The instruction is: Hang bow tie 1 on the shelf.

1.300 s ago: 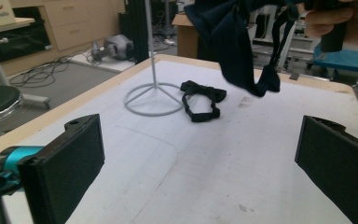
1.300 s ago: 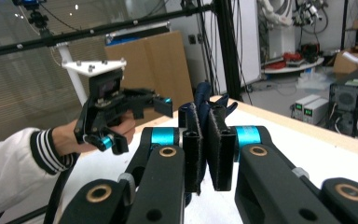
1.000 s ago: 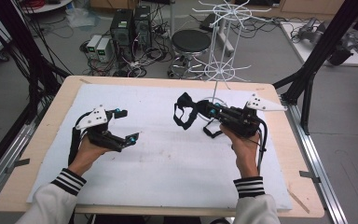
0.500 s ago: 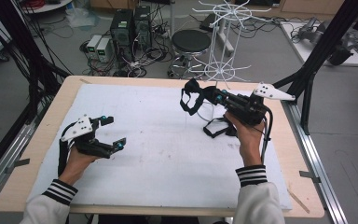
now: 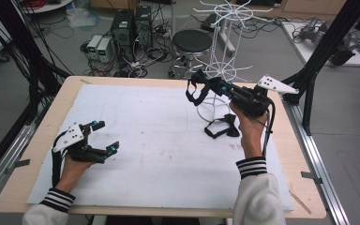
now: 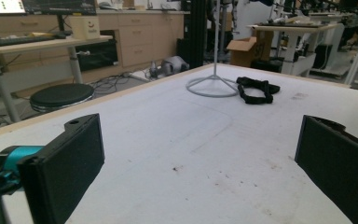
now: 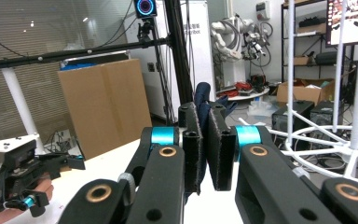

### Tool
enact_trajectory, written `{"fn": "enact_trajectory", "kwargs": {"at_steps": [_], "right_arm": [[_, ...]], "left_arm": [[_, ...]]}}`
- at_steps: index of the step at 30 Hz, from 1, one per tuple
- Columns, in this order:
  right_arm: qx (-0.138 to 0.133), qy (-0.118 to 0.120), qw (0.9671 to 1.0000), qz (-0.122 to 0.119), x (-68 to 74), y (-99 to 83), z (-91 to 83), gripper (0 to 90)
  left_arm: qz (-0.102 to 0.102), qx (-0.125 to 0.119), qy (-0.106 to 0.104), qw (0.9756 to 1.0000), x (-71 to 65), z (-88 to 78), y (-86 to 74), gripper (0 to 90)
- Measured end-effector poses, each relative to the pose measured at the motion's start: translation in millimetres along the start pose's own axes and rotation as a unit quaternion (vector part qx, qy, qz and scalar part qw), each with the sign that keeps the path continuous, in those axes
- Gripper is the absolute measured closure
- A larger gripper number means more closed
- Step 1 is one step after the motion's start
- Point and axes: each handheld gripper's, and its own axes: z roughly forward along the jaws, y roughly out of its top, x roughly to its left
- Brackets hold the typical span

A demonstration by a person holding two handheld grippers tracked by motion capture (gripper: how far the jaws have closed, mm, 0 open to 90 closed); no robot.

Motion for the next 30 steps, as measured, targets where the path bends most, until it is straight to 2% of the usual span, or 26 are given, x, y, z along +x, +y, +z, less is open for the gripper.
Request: {"fn": "enact_trajectory", "kwargs": {"at_steps": [11, 16, 18, 24, 30], "right_arm": [[0.003, -0.028, 0.9996, -0.008, -13.4, 2.5, 4.5, 85.9], [0.007, -0.042, 0.999, -0.014, -17.7, 4.5, 8.3, 85.8], [0.01, -0.046, 0.9988, -0.014, -20.1, 3.9, 8.2, 85.8], [0.018, -0.06, 0.9979, -0.016, -23.6, 3.1, 7.4, 85.7], [0.033, -0.077, 0.9959, -0.035, -22.8, 3.4, 9.1, 85.6]], "left_arm": [[-0.01, -0.027, 0.017, 0.9994, 0.2, -6.8, -12.3, 1.7], [-0.009, -0.029, 0.021, 0.9993, 0.2, -8.4, -17.7, 1.8], [-0.016, -0.032, 0.024, 0.9991, 0.9, -9.0, -19.8, 1.8], [-0.019, -0.027, 0.025, 0.9991, 2.0, -10.8, -26.7, 1.8], [-0.019, -0.026, 0.026, 0.9991, 2.2, -11.0, -29.1, 1.8]]}}
